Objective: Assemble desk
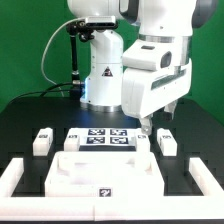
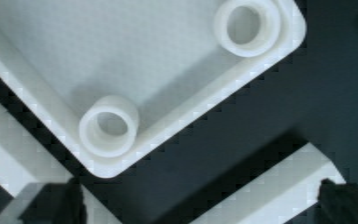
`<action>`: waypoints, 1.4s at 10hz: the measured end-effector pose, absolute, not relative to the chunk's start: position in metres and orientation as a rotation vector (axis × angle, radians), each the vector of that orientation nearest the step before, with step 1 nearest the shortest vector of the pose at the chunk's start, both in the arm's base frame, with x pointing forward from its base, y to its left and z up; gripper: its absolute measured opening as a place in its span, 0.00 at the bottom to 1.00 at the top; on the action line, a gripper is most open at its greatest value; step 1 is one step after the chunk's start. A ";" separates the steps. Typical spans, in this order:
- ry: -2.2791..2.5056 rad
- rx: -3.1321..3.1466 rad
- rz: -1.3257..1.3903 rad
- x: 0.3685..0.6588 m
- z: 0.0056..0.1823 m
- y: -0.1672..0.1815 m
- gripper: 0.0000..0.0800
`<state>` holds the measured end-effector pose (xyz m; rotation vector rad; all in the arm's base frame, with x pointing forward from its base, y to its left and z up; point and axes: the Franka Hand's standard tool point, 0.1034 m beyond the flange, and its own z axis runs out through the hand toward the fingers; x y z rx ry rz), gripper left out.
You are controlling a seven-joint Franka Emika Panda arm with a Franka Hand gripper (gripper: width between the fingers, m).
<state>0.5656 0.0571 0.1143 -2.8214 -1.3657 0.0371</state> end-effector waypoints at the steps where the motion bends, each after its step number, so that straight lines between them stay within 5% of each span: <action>1: -1.366 -2.821 0.037 0.566 0.114 0.057 0.81; 7: -1.421 -2.794 0.036 0.565 0.114 0.055 0.81; 11: -1.978 -2.410 0.056 0.543 0.094 -0.011 0.81; 14: -2.114 -2.290 0.055 0.541 0.092 -0.016 0.81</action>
Offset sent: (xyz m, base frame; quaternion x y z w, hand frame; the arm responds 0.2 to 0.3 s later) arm 0.0000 0.0000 0.0000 0.0000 0.0000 0.0000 1.0000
